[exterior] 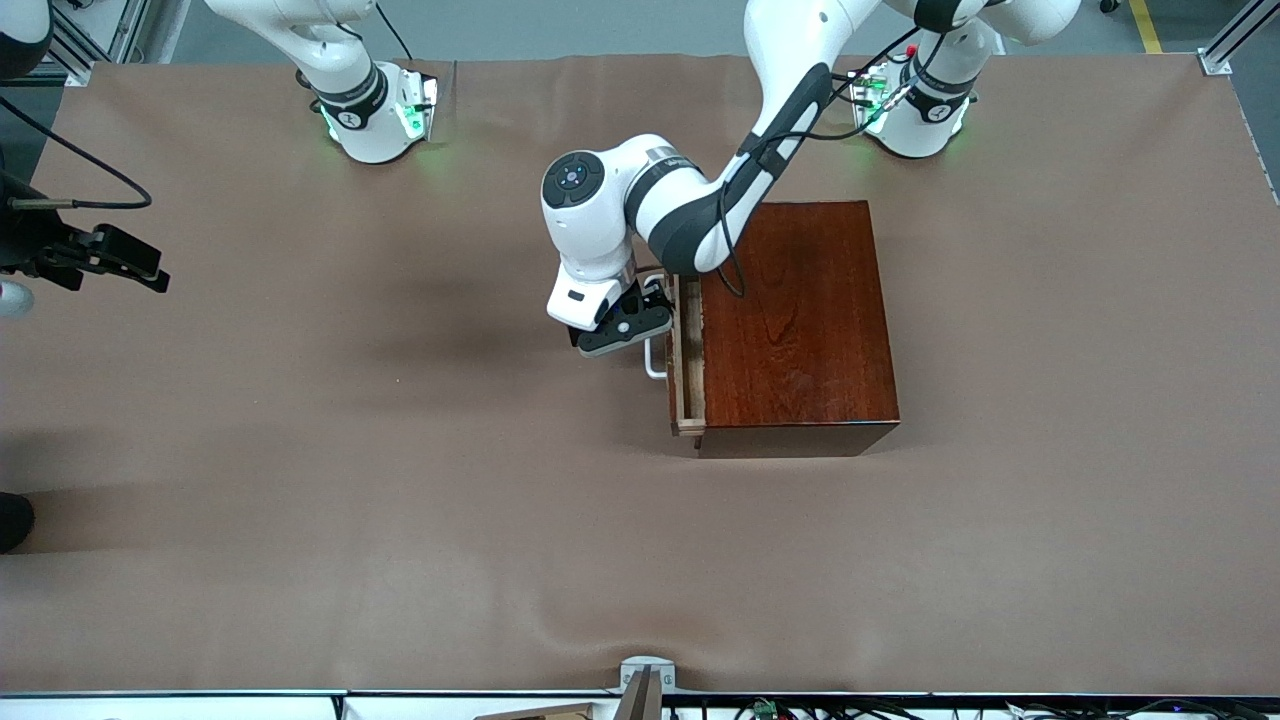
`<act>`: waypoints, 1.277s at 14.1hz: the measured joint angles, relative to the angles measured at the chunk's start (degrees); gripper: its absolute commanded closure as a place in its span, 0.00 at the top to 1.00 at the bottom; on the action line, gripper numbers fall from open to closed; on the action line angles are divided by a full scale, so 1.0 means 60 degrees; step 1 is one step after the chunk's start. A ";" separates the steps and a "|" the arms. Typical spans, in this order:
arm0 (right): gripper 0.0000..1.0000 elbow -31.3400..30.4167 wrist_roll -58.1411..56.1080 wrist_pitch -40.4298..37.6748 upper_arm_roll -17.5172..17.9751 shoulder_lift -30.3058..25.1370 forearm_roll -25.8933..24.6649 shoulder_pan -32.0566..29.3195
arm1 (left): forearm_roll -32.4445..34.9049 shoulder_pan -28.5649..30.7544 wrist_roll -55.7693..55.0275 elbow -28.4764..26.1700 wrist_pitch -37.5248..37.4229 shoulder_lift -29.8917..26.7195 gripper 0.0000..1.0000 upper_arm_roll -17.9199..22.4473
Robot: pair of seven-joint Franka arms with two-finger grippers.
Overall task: Open drawer, take yellow block, close drawer
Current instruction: 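Pull the drawer handle outward with the left gripper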
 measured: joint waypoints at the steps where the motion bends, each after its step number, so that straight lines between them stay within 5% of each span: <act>1: 1.00 0.0000 0.0000 -0.0001 0.0000 0.0000 0.0000 0.0000 | 0.0000 0.0000 0.0023 -0.0042 0.0045 -0.0024 1.00 0.0001; 18: 1.00 0.0000 0.0000 -0.0007 0.0002 0.0000 0.0000 0.0000 | -0.0498 0.0012 0.0676 -0.0194 0.1205 -0.0064 1.00 -0.0015</act>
